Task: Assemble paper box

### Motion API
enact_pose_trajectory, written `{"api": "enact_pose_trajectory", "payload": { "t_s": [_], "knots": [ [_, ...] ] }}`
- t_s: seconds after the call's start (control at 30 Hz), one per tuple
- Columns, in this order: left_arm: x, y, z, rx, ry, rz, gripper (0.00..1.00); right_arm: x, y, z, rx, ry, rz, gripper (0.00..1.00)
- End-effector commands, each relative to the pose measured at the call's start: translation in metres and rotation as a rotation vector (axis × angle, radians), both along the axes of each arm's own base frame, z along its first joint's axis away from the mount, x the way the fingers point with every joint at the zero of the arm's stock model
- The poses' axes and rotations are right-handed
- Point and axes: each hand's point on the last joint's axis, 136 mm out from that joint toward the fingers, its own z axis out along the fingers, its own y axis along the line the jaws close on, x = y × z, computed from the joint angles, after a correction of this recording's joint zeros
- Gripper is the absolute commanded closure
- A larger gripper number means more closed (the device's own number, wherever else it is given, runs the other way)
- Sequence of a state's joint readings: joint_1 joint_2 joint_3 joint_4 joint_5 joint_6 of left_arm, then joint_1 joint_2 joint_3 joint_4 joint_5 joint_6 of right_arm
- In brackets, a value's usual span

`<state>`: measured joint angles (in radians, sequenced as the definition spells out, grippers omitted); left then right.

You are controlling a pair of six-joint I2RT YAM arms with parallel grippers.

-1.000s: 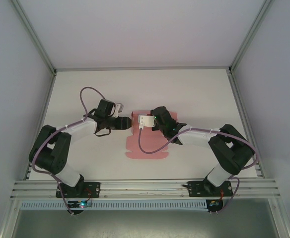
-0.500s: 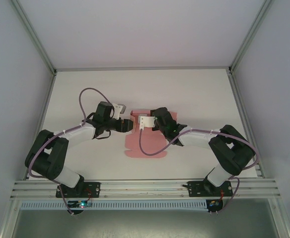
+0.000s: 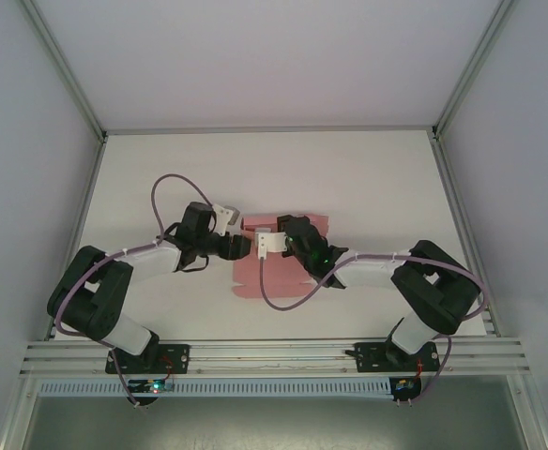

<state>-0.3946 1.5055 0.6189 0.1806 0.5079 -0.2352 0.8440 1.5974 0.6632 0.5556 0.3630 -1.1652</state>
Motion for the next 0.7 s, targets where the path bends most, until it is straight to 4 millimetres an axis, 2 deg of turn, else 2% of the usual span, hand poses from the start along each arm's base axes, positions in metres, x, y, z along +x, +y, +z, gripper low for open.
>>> {"api": "enact_pose_trajectory", "payload": {
  "t_s": [0.0,0.33,0.43,0.57,0.67],
  "knots": [
    [0.002,-0.005,0.018,-0.014,-0.120,0.002,0.39,-0.017,-0.005,-0.012,-0.018,0.011,-0.013,1.00],
    [-0.017,-0.007,0.023,0.004,-0.191,-0.051,0.43,-0.044,-0.009,-0.034,-0.043,0.033,-0.027,1.00],
    [-0.021,-0.007,0.026,0.007,-0.221,-0.056,0.45,-0.052,-0.007,-0.034,-0.057,0.023,-0.021,1.00],
    [-0.029,-0.007,0.025,0.029,-0.252,-0.071,0.45,-0.060,-0.006,-0.025,-0.047,-0.017,-0.016,1.00],
    [-0.029,-0.009,0.021,0.069,-0.281,-0.045,0.49,-0.069,-0.004,-0.020,-0.057,-0.057,-0.014,1.00]
  ]
}}
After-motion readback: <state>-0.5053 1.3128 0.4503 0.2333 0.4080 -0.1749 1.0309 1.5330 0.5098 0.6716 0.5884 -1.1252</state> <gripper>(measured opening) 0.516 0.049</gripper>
